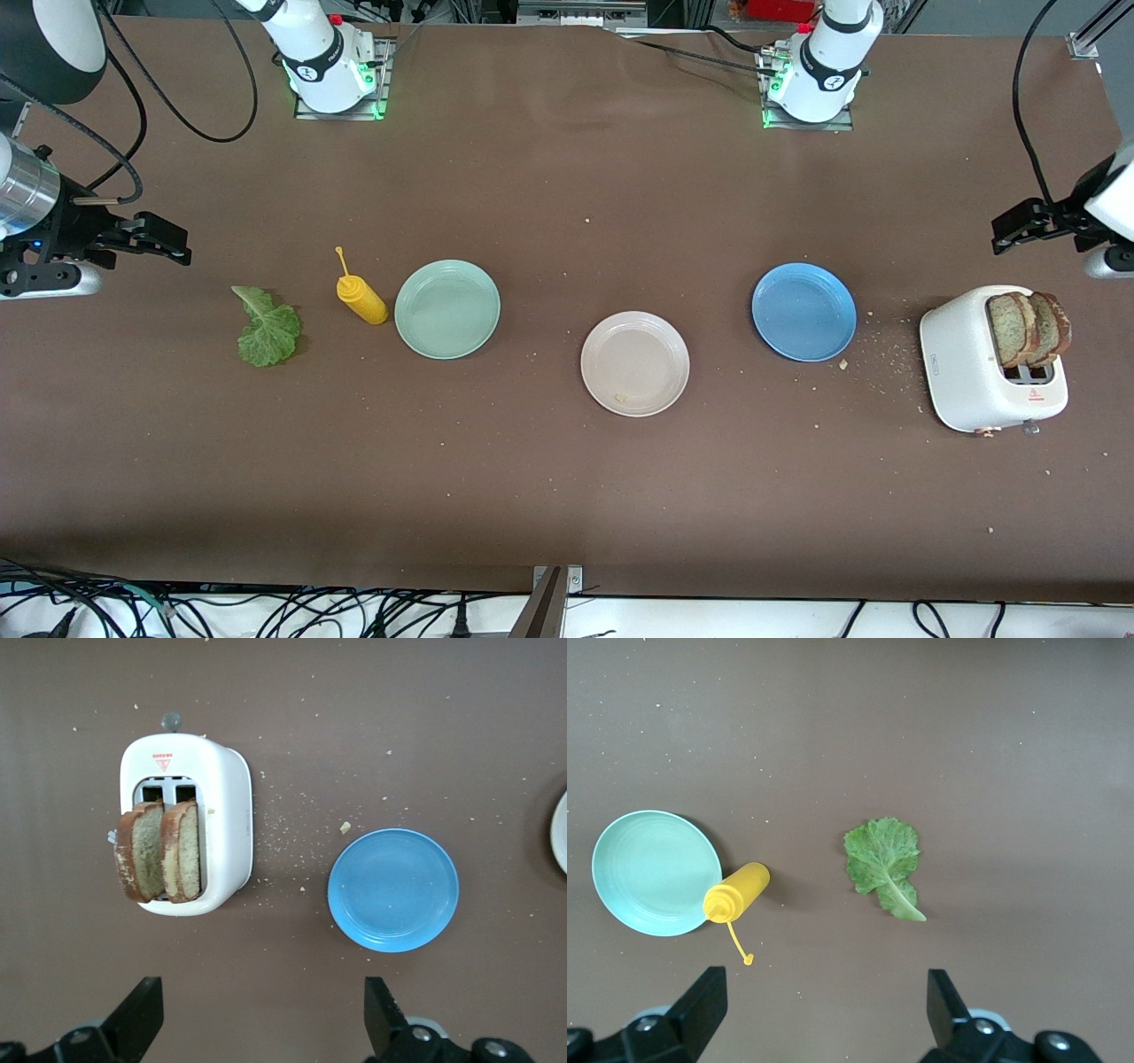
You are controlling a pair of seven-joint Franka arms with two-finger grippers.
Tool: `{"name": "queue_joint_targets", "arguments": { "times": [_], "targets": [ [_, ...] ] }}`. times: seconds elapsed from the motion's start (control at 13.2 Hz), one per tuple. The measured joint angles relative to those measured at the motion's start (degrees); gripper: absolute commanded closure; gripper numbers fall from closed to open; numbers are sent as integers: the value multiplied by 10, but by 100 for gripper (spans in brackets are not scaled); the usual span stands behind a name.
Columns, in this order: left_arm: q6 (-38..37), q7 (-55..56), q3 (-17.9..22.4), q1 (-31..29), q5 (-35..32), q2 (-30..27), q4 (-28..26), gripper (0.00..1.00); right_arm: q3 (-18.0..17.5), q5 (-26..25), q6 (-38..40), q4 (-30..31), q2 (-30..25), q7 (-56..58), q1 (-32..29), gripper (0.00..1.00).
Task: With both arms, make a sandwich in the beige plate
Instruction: 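Move the left gripper over the toaster and grasp a bread slice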
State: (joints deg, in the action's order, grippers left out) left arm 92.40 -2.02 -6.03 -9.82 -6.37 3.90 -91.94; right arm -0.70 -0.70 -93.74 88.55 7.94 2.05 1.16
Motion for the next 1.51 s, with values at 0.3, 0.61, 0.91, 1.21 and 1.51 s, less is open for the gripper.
{"name": "queue_joint_targets", "arguments": {
  "times": [0.3,0.61,0.91,1.21,1.51],
  "targets": [
    [29,-68,1,-74,0,43,8,0,0,0,0,0,0,0,0,0],
    [99,-134,2,-131,0,81,7,0,0,0,0,0,0,0,0,0],
    [164,-175,1,-172,0,114,-2,0,0,0,0,0,0,0,0,0],
    [175,-102,-34,-168,0,118,-14,1,0,0,0,0,0,0,0,0],
    [173,-31,-64,-163,0,104,-56,5,0,0,1,0,0,0,0,0]
  ]
}}
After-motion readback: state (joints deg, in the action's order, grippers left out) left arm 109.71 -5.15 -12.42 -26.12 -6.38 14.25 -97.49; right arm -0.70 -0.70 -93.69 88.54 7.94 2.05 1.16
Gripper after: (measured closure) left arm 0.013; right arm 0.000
